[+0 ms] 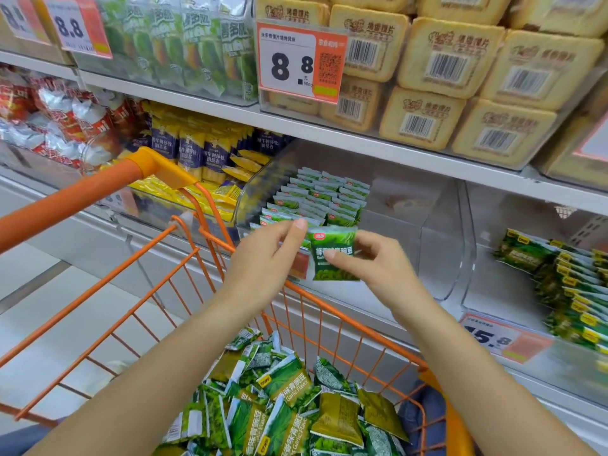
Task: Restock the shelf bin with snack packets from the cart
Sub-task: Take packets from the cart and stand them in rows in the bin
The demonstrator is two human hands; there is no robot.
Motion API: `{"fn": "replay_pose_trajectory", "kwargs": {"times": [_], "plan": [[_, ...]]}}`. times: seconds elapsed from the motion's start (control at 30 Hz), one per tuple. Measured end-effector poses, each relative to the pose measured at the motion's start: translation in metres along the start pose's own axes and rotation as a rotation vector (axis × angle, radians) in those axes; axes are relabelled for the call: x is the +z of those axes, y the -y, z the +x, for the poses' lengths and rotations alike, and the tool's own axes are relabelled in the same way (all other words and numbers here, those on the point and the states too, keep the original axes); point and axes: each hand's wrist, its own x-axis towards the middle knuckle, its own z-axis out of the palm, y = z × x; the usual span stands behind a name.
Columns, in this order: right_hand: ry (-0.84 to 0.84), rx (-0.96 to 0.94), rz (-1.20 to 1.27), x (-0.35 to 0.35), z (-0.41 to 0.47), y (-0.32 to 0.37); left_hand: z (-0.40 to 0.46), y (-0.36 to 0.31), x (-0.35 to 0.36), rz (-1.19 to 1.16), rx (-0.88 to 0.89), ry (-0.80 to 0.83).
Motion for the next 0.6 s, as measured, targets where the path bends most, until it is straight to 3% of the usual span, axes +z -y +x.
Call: {"fn": "replay_pose_trajectory", "kwargs": {"times": [0.07, 0.17, 0.37, 0.6], "plan": [[-0.121, 0.031, -0.008, -0.012, 0.017, 0.001, 0.002, 0.025, -0.001, 0.362, 0.055, 0.031], [-0.223, 0.117, -0.135, -0.024, 0.052, -0.010, -0.001, 0.049, 0.003, 0.527, 0.116, 0.034], [-0.080, 0.575, -0.288, -0.012, 0.117, -0.058, 0.000, 0.053, 0.005, 0.553, 0.164, -0.001], [-0.059, 0.626, -0.331, -0.001, 0.135, -0.064, 0.003, 0.055, 0.006, 0.543, 0.145, 0.015]]}}
